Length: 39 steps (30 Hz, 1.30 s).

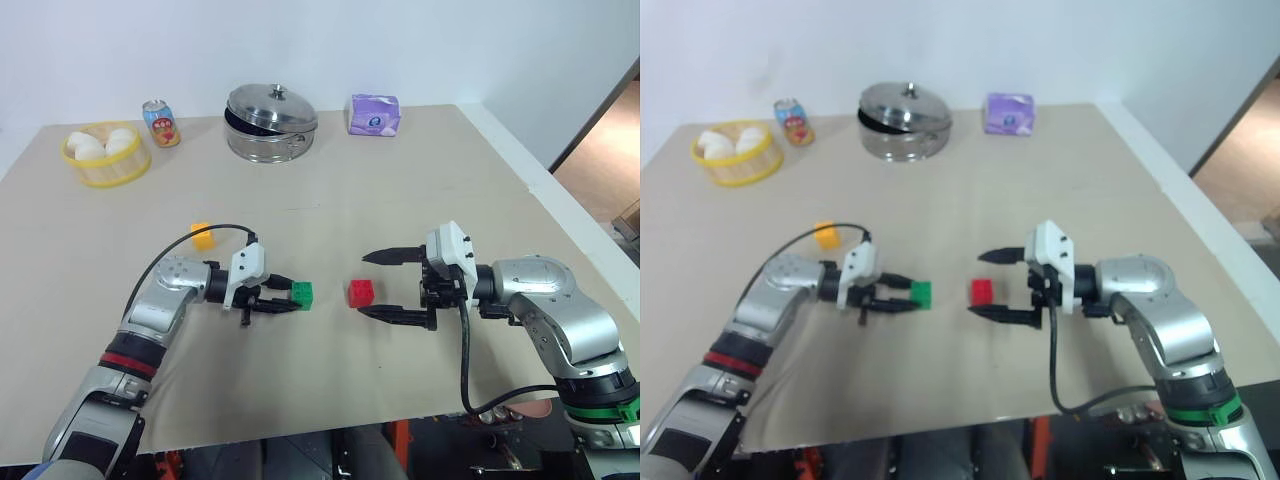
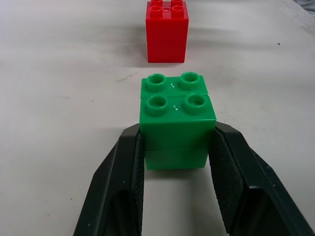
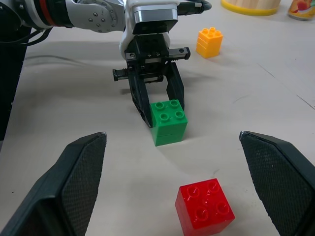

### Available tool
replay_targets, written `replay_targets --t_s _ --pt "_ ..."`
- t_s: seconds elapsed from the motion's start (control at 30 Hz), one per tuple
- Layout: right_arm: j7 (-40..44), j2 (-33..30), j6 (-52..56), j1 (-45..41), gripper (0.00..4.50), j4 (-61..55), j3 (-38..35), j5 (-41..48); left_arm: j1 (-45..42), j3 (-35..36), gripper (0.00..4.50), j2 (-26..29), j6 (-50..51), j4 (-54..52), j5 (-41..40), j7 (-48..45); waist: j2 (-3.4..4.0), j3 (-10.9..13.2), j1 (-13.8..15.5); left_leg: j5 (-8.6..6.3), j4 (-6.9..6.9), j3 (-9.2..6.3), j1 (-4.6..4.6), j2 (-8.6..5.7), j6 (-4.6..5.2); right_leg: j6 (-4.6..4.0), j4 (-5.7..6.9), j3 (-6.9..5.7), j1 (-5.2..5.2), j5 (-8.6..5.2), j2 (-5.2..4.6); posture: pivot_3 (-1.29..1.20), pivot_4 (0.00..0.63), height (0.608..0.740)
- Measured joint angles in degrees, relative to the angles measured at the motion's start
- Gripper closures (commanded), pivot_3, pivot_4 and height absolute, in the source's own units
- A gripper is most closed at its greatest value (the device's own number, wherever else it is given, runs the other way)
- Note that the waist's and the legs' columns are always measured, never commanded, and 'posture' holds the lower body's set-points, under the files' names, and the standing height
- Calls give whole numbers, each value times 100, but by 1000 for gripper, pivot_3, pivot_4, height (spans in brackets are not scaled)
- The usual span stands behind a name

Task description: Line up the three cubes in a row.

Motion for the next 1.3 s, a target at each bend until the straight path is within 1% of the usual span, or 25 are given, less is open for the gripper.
replay_targets --t_s 0.03,0.13,0.17,0.27,0.37,0.47,0.53,0.67,0.73,0.77,0.83,0.87,0.9,0.93,1.0,1.07,1.17,1.2,1.3 --pt "0 0 0 0 0 0 0 0 0 -10 1399 0 0 23 1 -6 0 0 0 0 0 0 0 0 0 0 0 0 0 0 0 0 150 740" --pt "0 0 0 0 0 0 1 0 0 -15 477 0 0 36 1 -6 0 0 0 0 0 -1 0 0 0 0 0 0 0 1 0 0 150 740" --pt "0 0 0 0 0 0 2 -1 0 -15 73 1 1 36 0 -5 0 0 0 0 0 -1 0 0 0 0 0 0 0 1 0 0 150 740" --pt "2 0 -2 -1 0 0 4 -2 1 -8 73 49 26 20 -6 -4 0 0 0 0 0 -1 0 0 0 0 1 0 0 1 0 0 150 740" --pt "5 -1 -8 -2 0 0 7 -6 68 52 73 261 160 -224 -71 -11 0 0 -4 0 -1 0 0 1 0 -1 2 3 -2 1 2 0 150 740" --pt "5 0 -17 -7 0 3 12 -9 412 340 73 634 616 -871 -344 56 0 0 -20 0 -7 2 2 3 0 -3 2 7 -6 -1 3 0 150 740" --pt "5 -3 -20 -13 0 13 14 -10 743 693 73 881 1133 -1435 -641 258 0 0 -20 0 -8 2 2 5 0 -4 2 6 -6 -2 4 0 150 740" --pt "-1 28 -24 -59 0 51 13 -3 1247 1513 73 916 2053 -2393 -1192 1106 0 0 -16 0 -2 2 2 5 0 -1 2 7 -2 0 2 0 150 740" --pt "-8 125 -29 -197 0 173 8 -1 1489 2164 73 699 2691 -2981 -1607 1996 0 0 -17 0 1 3 4 5 0 4 2 9 -1 4 2 0 150 740" --pt "-8 144 -30 -245 0 218 9 -1 1557 2372 73 587 2908 -3213 -1757 2358 0 0 -17 1 2 2 6 5 1 5 2 10 2 5 2 0 150 740" --pt "-2 199 -29 -330 0 301 8 7 1752 2687 73 336 3222 -3666 -1932 3078 -1 0 -11 1 3 2 13 4 1 6 2 10 12 5 3 0 150 740" --pt "-1 204 -28 -343 0 317 8 9 1779 2714 73 295 3259 -3711 -1942 3177 -1 0 -10 1 3 2 14 4 1 5 2 10 14 5 3 0 150 740" --pt "8 264 -11 -419 0 406 9 22 1894 2845 73 90 3329 -3885 -1927 3623 -1 -1 -7 1 3 3 19 4 1 6 1 12 19 6 3 0 150 740" --pt "16 322 -9 -493 0 494 8 42 2029 2964 73 -255 3342 -4075 -1866 4224 -1 0 -2 1 3 4 26 4 1 7 0 15 29 7 3 0 150 740" --pt "41 400 -19 -576 0 612 12 49 2142 3011 73 -526 3391 -4228 -1717 4870 -9 0 -2 1 5 1 31 4 1 6 0 12 37 7 6 0 150 740" --pt "115 572 -159 -701 0 790 6 59 2256 3054 73 -934 3376 -4383 -1399 5654 -11 -1 -1 1 6 2 41 4 1 6 0 14 47 9 7 0 150 740" --pt "136 845 -330 -787 0 906 6 119 2357 2998 73 -1247 3303 -4393 -1071 6258 -12 -2 -2 1 6 -2 45 4 1 2 0 16 51 12 13 0 150 740" --pt "145 988 -364 -859 0 986 2 181 2406 2906 73 -1433 3210 -4387 -873 6533 -12 -2 -1 1 7 -3 45 4 1 2 0 17 51 14 14 0 150 740" --pt "130 1198 -386 -992 0 1078 7 235 2403 2626 73 -1752 3004 -4317 -615 6883 -13 -2 0 1 12 -2 44 4 1 1 0 17 52 17 14 0 150 740"
